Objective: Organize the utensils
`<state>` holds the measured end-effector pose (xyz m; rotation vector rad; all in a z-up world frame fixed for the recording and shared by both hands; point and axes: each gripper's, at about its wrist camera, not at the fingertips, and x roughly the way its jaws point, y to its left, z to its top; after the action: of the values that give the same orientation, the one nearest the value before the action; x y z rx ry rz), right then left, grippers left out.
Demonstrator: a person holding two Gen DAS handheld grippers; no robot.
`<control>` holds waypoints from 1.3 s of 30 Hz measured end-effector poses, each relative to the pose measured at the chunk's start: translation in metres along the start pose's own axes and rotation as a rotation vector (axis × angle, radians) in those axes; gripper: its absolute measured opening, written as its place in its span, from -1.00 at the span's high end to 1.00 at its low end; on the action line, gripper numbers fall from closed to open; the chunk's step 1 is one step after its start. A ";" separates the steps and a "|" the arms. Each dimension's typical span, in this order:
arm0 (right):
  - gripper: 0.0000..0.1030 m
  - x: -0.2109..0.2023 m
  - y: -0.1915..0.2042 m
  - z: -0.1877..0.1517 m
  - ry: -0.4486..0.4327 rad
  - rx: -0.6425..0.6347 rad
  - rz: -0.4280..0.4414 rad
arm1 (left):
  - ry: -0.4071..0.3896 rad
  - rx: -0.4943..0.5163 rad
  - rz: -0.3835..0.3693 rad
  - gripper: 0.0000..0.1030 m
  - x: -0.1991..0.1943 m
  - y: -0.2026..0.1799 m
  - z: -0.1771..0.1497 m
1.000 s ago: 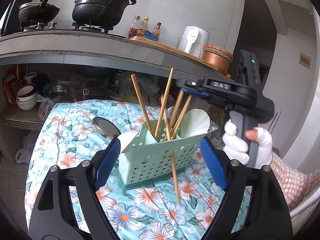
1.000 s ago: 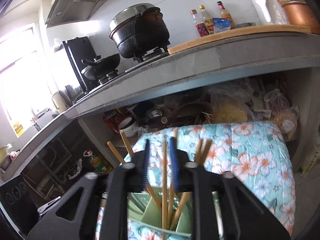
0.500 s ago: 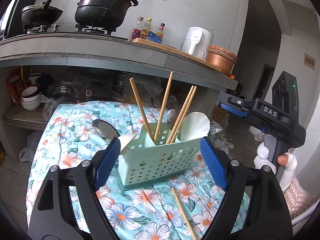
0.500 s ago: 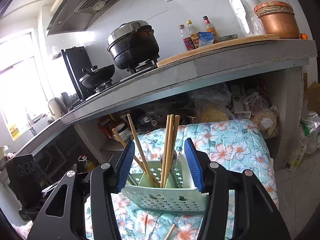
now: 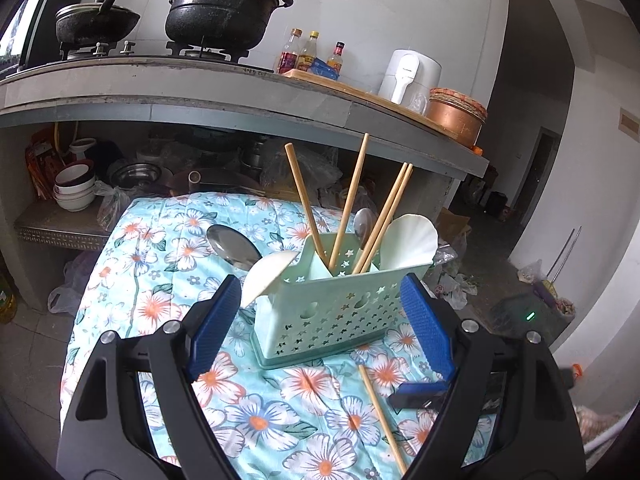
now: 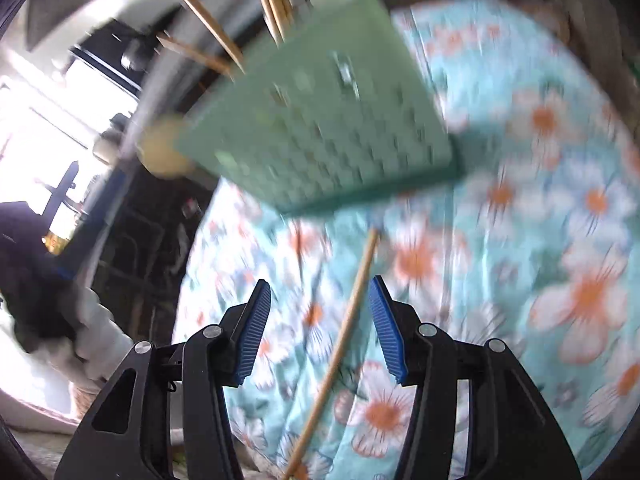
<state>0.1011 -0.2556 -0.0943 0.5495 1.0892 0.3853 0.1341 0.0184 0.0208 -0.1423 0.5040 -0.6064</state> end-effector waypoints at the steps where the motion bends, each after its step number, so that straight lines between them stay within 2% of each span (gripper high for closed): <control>1: 0.15 0.009 0.000 -0.002 0.023 0.005 -0.033 | 0.002 -0.001 -0.002 -0.51 0.000 0.001 -0.001; 3: 0.24 0.020 0.001 -0.001 0.042 0.002 -0.071 | 0.003 -0.002 -0.006 -0.51 0.000 0.001 -0.002; 8: 0.47 0.033 0.012 0.008 0.019 -0.037 -0.155 | 0.002 -0.012 -0.003 -0.51 -0.001 0.005 -0.003; 10: 0.72 0.038 0.009 0.015 0.014 -0.024 -0.171 | 0.001 -0.022 -0.003 -0.51 -0.002 0.006 -0.003; 13: 0.83 0.036 0.002 0.022 0.011 0.019 -0.137 | -0.003 -0.022 -0.002 -0.51 -0.003 0.007 -0.003; 17: 0.86 0.013 -0.003 0.019 -0.011 0.056 -0.074 | -0.007 -0.022 0.001 -0.51 -0.003 0.007 -0.003; 21: 0.86 -0.032 0.017 0.023 -0.105 -0.021 -0.069 | -0.005 -0.031 -0.003 -0.51 -0.002 0.009 -0.003; 27: 0.86 -0.122 0.063 0.049 -0.331 -0.176 -0.041 | -0.008 -0.036 -0.007 -0.51 0.001 0.007 -0.003; 31: 0.86 -0.168 0.097 0.081 -0.492 -0.278 -0.002 | -0.017 -0.036 -0.002 -0.51 -0.001 0.007 -0.004; 33: 0.86 -0.186 0.113 0.101 -0.569 -0.325 0.014 | -0.020 -0.041 -0.001 -0.51 -0.002 0.008 -0.005; 39: 0.86 -0.200 0.143 0.145 -0.697 -0.402 0.082 | -0.027 -0.042 0.015 -0.51 -0.004 0.015 -0.005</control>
<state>0.1446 -0.2837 0.1867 0.3255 0.3048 0.4264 0.1365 0.0326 0.0143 -0.1861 0.4916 -0.5790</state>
